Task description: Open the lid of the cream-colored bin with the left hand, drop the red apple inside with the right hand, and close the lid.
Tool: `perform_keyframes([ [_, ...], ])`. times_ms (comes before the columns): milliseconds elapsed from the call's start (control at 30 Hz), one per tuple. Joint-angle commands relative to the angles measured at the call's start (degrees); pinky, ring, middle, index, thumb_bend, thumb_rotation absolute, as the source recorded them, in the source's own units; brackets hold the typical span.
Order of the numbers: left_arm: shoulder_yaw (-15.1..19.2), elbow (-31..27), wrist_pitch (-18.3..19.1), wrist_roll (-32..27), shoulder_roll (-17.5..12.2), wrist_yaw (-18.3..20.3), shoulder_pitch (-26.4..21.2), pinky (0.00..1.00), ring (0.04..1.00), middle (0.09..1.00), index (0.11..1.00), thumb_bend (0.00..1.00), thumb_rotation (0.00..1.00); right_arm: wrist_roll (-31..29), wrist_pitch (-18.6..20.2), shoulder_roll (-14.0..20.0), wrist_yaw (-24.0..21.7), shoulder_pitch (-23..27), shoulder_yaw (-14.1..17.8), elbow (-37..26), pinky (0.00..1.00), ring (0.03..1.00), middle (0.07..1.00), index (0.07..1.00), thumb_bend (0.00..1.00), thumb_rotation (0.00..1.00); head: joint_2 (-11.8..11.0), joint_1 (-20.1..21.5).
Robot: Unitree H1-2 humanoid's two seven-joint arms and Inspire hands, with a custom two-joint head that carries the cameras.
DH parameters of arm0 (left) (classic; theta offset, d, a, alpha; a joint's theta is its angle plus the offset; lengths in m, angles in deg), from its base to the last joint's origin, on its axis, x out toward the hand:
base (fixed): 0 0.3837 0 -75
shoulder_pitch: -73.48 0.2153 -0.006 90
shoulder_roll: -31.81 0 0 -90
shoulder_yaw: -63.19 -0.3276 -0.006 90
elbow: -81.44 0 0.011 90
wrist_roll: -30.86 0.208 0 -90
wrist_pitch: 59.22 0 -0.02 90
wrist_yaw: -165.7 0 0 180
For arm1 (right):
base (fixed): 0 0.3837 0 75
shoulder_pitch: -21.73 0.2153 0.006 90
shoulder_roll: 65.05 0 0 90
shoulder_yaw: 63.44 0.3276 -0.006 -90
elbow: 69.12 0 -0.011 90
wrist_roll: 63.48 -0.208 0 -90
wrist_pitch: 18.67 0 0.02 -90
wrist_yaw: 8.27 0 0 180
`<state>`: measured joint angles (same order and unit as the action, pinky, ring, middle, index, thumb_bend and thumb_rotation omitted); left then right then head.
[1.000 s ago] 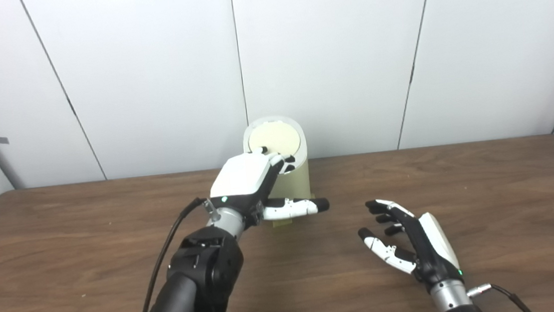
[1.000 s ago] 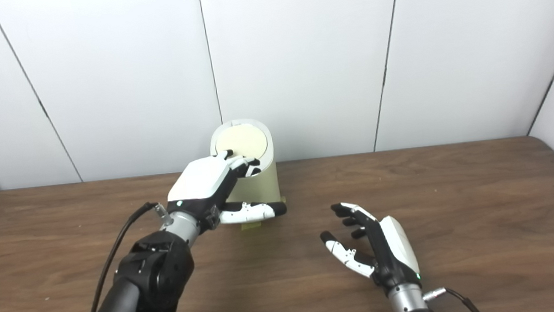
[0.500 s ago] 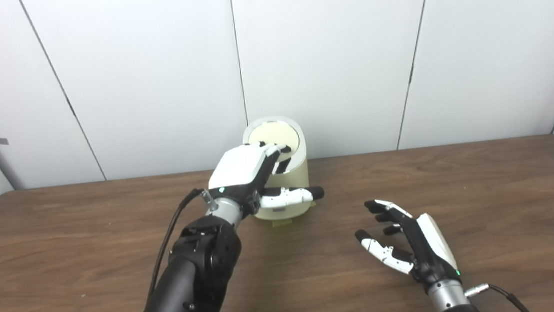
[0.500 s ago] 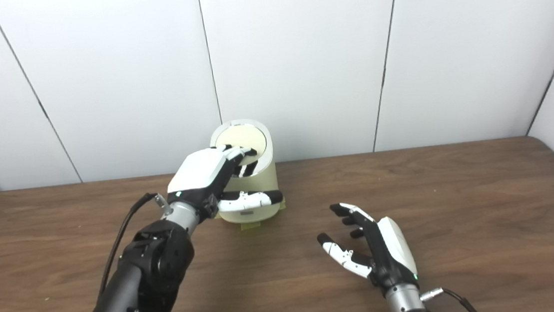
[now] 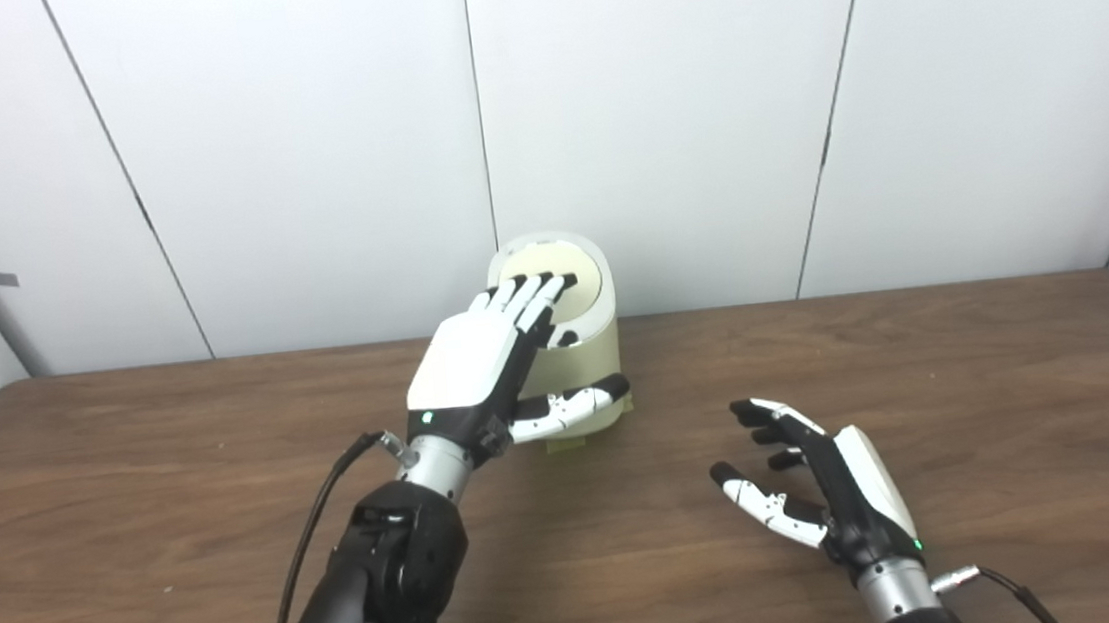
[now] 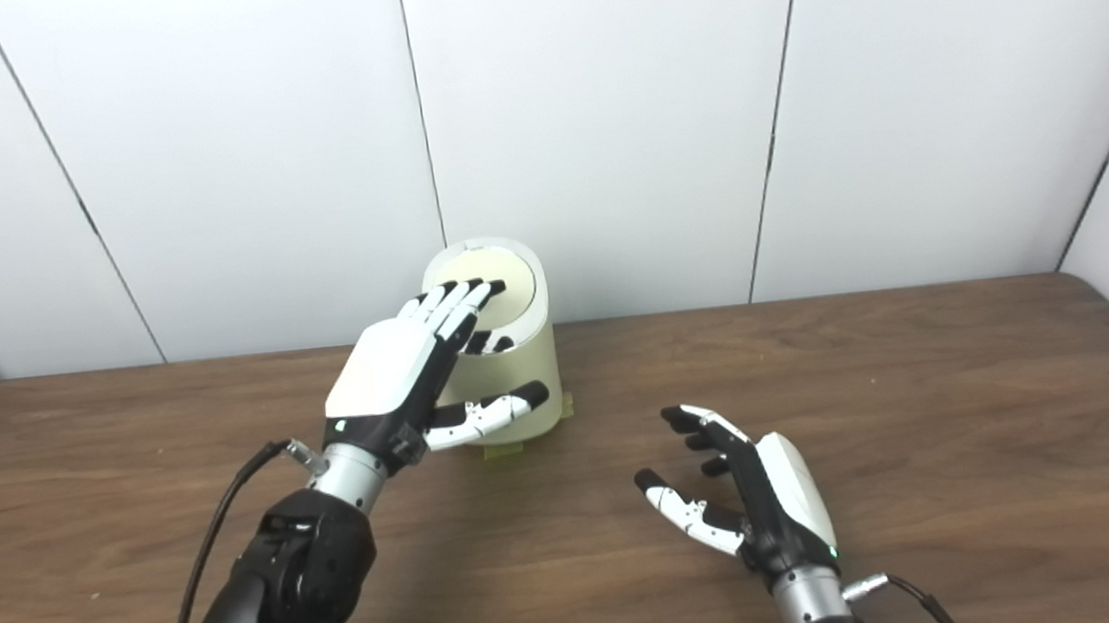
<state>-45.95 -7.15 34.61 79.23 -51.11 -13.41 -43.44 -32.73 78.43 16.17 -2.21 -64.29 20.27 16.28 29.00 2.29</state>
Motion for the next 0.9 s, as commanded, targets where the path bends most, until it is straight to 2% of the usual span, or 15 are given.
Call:
perform_keyframes([
  [0,0.9,-0.8,-2.8,-0.6,0.8,-4.9,-1.7,0.84,0.899,0.898,0.886,0.62,0.76,0.8,-1.0,0.1,1.1,1.7,-0.1,-1.4,0.66,0.767,0.788,0.782,0.23,0.47,0.1,0.1],
  [67,1.3,-0.3,-4.4,-0.4,1.0,-7.5,-1.4,0.74,0.831,0.845,0.838,0.60,0.71,0.6,-0.9,0.0,1.0,1.7,0.0,-1.4,0.67,0.772,0.792,0.785,0.24,0.50,0.1,0.2],
  [133,1.7,0.4,-6.6,-0.7,1.3,-10.6,-1.1,0.72,0.822,0.838,0.831,0.59,0.68,0.3,-1.3,-0.1,1.2,1.7,0.0,-1.3,0.66,0.772,0.792,0.784,0.24,0.50,0.0,0.3],
  [167,1.9,0.7,-7.6,-0.7,1.5,-12.3,-0.9,0.75,0.860,0.870,0.864,0.57,0.68,0.1,-1.4,-0.2,1.2,1.7,0.1,-1.2,0.66,0.770,0.792,0.784,0.24,0.49,0.0,0.3],
  [200,2.2,1.0,-8.5,-0.6,1.6,-14.0,-0.6,0.83,0.927,0.923,0.921,0.54,0.73,0.0,-1.4,-0.2,1.2,1.7,0.1,-1.2,0.66,0.771,0.792,0.785,0.24,0.49,0.0,0.3],
  [267,3.0,1.4,-9.8,-0.2,2.0,-17.7,0.0,0.96,0.985,0.984,0.984,0.49,0.86,-0.1,-1.1,-0.3,1.0,1.7,0.1,-1.3,0.67,0.777,0.797,0.789,0.24,0.49,0.0,0.4],
  [333,4.1,1.6,-10.7,-0.4,2.4,-21.0,0.5,0.99,0.997,0.996,0.996,0.48,0.96,0.0,-0.7,-0.2,0.8,1.7,0.1,-1.4,0.68,0.785,0.801,0.794,0.24,0.50,0.0,0.4],
  [400,5.4,1.4,-11.7,-1.6,2.5,-22.6,1.0,1.00,1.000,1.000,1.000,0.47,0.99,0.1,-1.2,-0.2,1.2,1.7,0.1,-1.0,0.68,0.787,0.805,0.796,0.25,0.50,0.0,0.4],
  [467,6.9,0.8,-13.2,-4.6,2.6,-23.2,1.6,1.00,1.000,1.000,1.000,0.44,1.00,0.2,-1.5,-0.2,1.5,1.8,0.1,-0.8,0.68,0.787,0.804,0.795,0.25,0.48,0.0,0.4],
  [533,8.8,-0.5,-15.3,-9.6,2.4,-22.3,2.7,1.00,1.000,1.000,1.000,0.41,1.00,0.8,-1.2,-0.1,1.6,1.8,-0.1,-0.9,0.69,0.791,0.807,0.797,0.25,0.48,0.0,0.3],
  [667,11.6,-2.7,-17.4,-15.6,1.5,-20.5,5.3,1.00,1.000,1.000,1.000,0.37,1.00,1.2,-0.9,-0.1,1.8,1.9,-0.1,-0.9,0.69,0.791,0.810,0.799,0.25,0.50,0.0,0.3],
  [767,13.5,-4.3,-18.2,-20.4,1.2,-18.9,8.3,1.00,1.000,1.000,1.000,0.37,1.00,1.4,-1.4,0.0,2.1,2.0,0.0,-0.7,0.68,0.787,0.808,0.797,0.25,0.52,0.0,0.6],
  [833,14.8,-5.3,-18.5,-22.6,1.0,-18.1,10.4,1.00,1.000,1.000,1.000,0.36,1.00,1.5,-2.1,0.1,2.5,2.0,0.0,-0.4,0.67,0.779,0.803,0.792,0.25,0.53,0.0,0.6],
  [867,15.3,-5.3,-19.7,-23.5,0.8,-18.1,11.7,1.00,1.000,1.000,1.000,0.36,1.00,0.4,-3.9,0.1,3.1,2.0,0.4,0.1,0.67,0.777,0.801,0.790,0.24,0.54,0.0,0.4],
])
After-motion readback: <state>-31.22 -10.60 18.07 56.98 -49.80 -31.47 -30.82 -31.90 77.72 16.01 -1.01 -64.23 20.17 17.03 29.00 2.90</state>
